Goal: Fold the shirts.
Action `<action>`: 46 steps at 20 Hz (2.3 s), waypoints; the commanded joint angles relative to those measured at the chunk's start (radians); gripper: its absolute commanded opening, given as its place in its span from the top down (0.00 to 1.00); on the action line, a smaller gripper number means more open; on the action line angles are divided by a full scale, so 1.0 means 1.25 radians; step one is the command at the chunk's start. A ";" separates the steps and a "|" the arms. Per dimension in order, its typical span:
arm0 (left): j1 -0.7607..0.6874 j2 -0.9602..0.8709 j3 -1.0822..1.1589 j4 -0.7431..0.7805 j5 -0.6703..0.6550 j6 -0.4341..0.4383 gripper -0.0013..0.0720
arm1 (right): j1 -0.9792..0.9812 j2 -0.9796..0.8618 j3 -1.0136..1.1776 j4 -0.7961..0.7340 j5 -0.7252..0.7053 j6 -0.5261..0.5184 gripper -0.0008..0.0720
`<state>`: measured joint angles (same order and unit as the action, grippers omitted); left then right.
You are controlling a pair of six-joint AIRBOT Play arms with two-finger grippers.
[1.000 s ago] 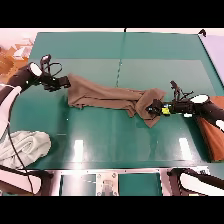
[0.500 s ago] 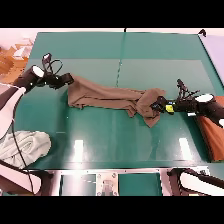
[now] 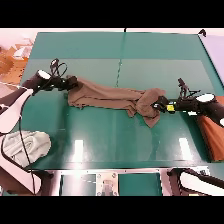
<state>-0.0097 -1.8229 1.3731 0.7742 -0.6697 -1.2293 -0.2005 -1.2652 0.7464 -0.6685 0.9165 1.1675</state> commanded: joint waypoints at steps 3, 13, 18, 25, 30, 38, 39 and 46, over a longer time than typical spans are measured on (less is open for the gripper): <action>0.028 0.058 0.136 -0.008 -0.128 0.028 0.96 | -0.084 0.106 0.064 -0.001 0.074 0.000 0.97; 0.033 0.365 0.531 0.008 -0.334 -0.045 0.96 | -0.263 0.482 0.370 -0.001 0.125 0.009 0.97; 0.033 0.491 0.547 0.030 -0.394 -0.105 0.96 | -0.295 0.601 0.453 -0.005 0.079 0.008 0.97; 0.033 0.530 0.505 0.298 -0.655 -0.222 0.95 | -0.294 0.588 0.524 0.000 -0.028 0.008 0.97; 0.032 0.440 0.264 0.252 -0.629 -0.203 0.95 | -0.189 0.388 0.361 0.038 -0.009 -0.023 0.97; 0.032 0.013 0.102 -0.023 -0.196 -0.027 0.95 | 0.023 -0.179 0.263 0.054 -0.177 -0.064 0.97; 0.032 -0.005 0.102 -0.063 -0.164 0.007 0.95 | 0.025 -0.215 0.274 0.054 -0.177 -0.064 0.97; 0.132 -0.006 0.269 -0.066 -0.524 -0.118 0.08 | -0.037 -0.243 0.298 0.038 -0.112 -0.064 0.97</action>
<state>0.0986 -1.8164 1.6169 0.7158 -1.1061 -1.2785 -0.2176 -1.5448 1.1110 -0.6113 0.7261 1.0885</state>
